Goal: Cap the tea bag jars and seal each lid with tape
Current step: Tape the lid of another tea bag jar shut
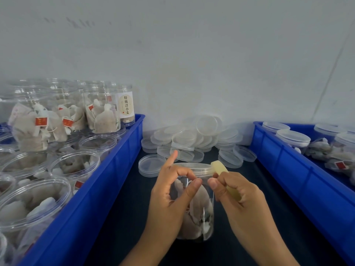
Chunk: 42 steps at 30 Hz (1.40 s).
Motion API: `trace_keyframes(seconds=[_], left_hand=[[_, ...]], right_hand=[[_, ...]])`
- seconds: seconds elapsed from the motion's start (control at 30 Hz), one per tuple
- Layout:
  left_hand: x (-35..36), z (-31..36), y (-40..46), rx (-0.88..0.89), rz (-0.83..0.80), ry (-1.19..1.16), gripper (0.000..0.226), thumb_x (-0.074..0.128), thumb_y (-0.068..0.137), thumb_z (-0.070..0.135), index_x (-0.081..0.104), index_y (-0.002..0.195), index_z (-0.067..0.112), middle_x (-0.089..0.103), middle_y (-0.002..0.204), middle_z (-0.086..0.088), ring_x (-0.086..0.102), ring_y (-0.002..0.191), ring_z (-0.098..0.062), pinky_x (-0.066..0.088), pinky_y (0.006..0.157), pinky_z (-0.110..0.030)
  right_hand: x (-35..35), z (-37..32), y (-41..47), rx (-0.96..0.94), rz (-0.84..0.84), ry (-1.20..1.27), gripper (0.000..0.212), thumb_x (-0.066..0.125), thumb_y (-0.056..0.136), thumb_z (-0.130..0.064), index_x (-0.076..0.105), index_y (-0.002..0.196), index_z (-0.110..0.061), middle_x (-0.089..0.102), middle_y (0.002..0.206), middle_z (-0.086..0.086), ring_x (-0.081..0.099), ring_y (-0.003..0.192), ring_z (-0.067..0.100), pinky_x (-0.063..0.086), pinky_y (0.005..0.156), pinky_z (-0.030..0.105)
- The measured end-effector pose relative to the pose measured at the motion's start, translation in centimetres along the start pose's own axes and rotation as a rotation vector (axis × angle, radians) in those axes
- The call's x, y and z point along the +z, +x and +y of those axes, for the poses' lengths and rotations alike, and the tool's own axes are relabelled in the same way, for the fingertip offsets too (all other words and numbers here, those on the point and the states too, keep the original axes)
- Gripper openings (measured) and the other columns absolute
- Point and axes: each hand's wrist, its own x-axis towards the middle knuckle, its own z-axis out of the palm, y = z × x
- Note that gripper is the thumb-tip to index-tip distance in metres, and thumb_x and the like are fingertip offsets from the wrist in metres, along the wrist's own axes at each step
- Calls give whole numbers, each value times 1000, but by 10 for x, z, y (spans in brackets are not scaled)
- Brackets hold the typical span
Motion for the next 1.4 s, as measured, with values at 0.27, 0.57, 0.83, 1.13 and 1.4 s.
trace_keyframes(seconds=[0.27,0.57,0.83,1.13,1.4], left_hand=[[0,7,-2,19,16,23,21,63,82,55,62,82,35,45,135,40,46,135,-20,39,109,-49],[4,3,-5,22,53,62,28,58,78,50,62,80,22,48,139,30,43,132,5,38,112,-40],[5,-1,-5,43,79,74,27,59,79,48,61,80,21,51,138,26,44,130,6,40,110,-39],[3,4,-3,87,124,144,33,58,76,52,58,72,19,59,125,29,54,120,6,47,99,-35],[3,7,-3,70,162,13,32,68,73,43,49,81,19,69,107,19,67,100,-1,56,74,-16]], right_hand=[[0,5,2,47,26,7,26,51,72,-51,56,53,-33,56,63,-18,49,53,-1,39,55,11],[3,13,5,44,66,-48,34,46,61,-65,56,53,-33,57,69,-10,54,66,1,44,62,12],[6,15,5,27,76,-57,36,45,62,-65,58,57,-32,60,75,-9,56,72,4,45,65,13],[9,16,3,16,118,-57,33,45,64,-66,62,69,-38,60,77,-14,57,73,4,46,63,17],[8,20,4,-25,133,-56,31,46,69,-63,61,75,-36,62,76,-15,59,70,6,46,59,17]])
